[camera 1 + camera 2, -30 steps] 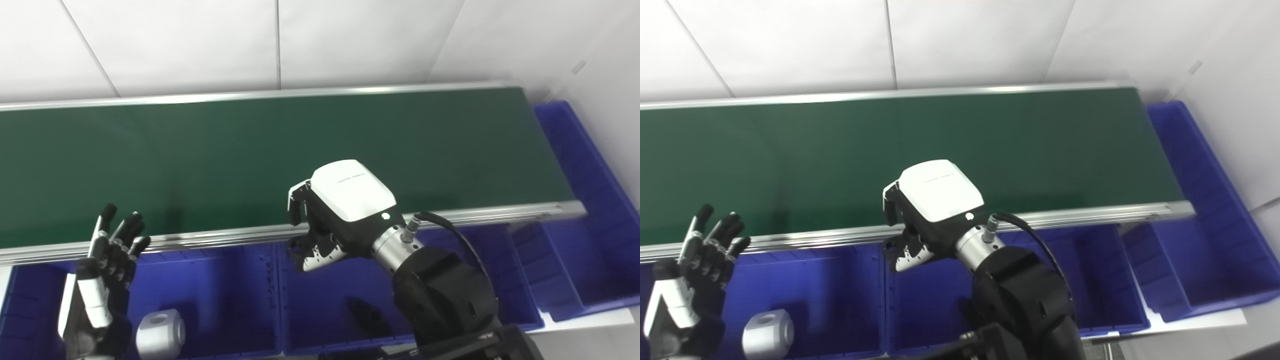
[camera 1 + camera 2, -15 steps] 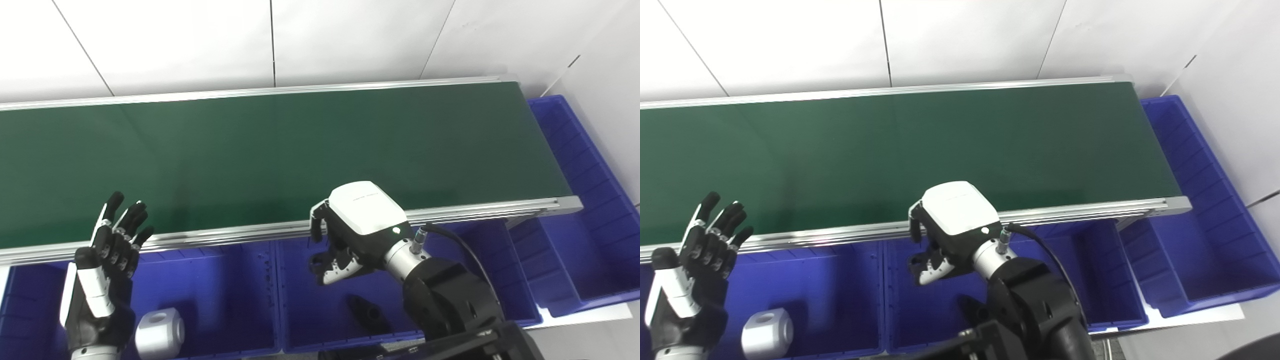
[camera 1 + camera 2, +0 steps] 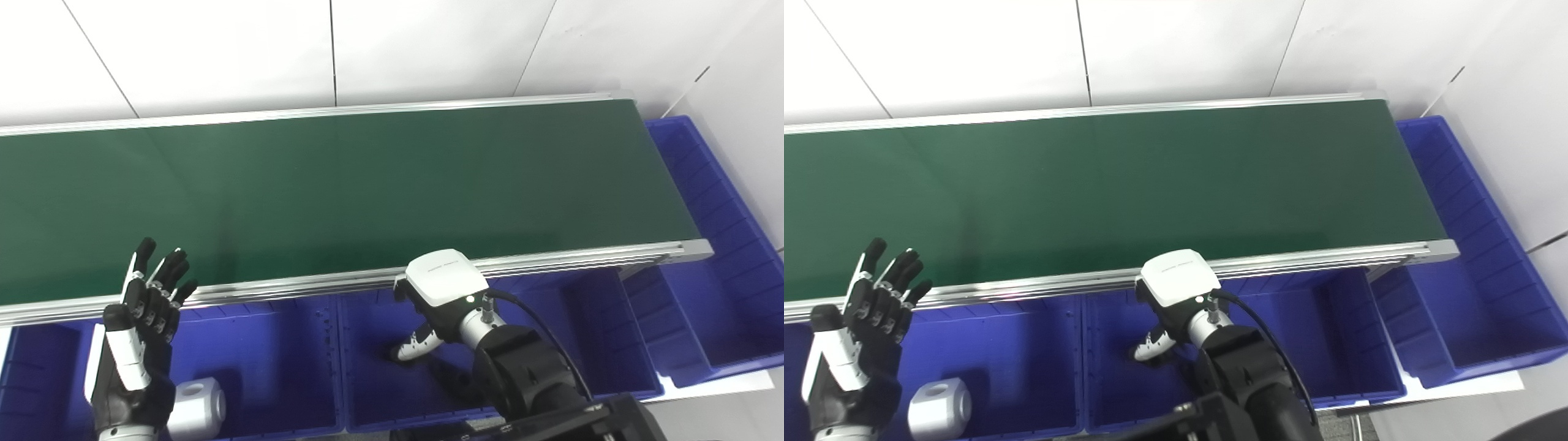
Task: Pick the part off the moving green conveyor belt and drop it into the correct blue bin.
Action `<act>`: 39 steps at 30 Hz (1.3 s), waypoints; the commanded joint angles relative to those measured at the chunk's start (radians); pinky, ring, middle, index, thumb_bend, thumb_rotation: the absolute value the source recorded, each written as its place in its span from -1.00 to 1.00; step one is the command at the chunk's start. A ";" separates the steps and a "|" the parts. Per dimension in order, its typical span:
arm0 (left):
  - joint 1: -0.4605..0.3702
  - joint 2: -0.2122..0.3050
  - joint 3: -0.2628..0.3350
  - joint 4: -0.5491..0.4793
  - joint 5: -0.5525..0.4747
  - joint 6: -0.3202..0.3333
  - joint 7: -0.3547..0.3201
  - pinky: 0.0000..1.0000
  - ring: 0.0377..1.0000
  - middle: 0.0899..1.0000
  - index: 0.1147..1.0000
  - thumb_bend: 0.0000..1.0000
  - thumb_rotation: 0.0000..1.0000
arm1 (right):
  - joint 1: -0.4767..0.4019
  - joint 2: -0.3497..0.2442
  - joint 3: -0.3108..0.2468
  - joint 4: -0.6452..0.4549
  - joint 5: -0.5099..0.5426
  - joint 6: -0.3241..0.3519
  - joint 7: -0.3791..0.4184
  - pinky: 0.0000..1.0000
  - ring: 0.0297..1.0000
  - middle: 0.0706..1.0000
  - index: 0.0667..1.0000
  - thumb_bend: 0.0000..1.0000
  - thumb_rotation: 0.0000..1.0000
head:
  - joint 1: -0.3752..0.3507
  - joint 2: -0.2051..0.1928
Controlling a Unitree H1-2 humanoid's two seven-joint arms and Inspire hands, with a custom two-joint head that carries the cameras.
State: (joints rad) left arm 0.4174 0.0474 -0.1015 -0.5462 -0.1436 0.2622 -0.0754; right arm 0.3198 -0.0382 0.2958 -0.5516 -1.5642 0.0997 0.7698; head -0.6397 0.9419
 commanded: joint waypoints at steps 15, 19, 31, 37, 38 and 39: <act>0.025 -0.013 -0.037 -0.009 0.038 -0.074 -0.003 0.72 0.82 0.77 0.94 0.44 1.00 | 0.044 -0.006 -0.015 -0.093 0.121 -0.005 0.012 0.16 0.36 0.50 0.55 1.00 0.54 | 0.110 -0.043; 0.049 -0.017 -0.060 0.009 0.077 -0.126 -0.001 0.67 0.79 0.76 0.96 0.42 1.00 | 0.137 0.070 -0.067 -0.222 0.396 0.063 -0.064 -0.04 0.22 0.39 0.50 0.72 0.78 | 0.176 -0.066; 0.092 -0.028 -0.148 0.089 0.294 -0.354 0.046 0.60 0.73 0.76 0.93 0.68 1.00 | 0.462 0.379 -0.194 0.041 1.296 -0.277 -0.607 0.63 0.68 0.79 0.85 0.40 0.99 | 0.376 -0.147; 0.113 -0.058 -0.143 0.137 0.341 -0.480 0.107 0.65 0.81 0.84 1.00 0.73 1.00 | 0.398 0.278 -0.205 0.135 1.372 -0.383 -0.663 0.76 0.79 0.89 0.97 0.48 0.98 | 0.461 -0.182; 0.114 -0.061 -0.139 0.144 0.350 -0.506 0.116 0.66 0.81 0.85 1.00 0.72 1.00 | 0.392 0.270 -0.203 0.142 1.383 -0.389 -0.671 0.77 0.79 0.90 0.98 0.48 0.97 | 0.461 -0.182; 0.116 -0.064 -0.137 0.151 0.357 -0.527 0.123 0.66 0.82 0.86 1.00 0.70 1.00 | 0.387 0.261 -0.201 0.150 1.391 -0.397 -0.679 0.78 0.80 0.91 0.99 0.47 0.97 | 0.482 -0.192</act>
State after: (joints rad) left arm 0.5217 -0.0104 -0.2413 -0.3787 0.1877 -0.1596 0.0136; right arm 0.7201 0.2012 0.0745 -0.3863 -0.2219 -0.1855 0.1259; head -0.1795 0.7593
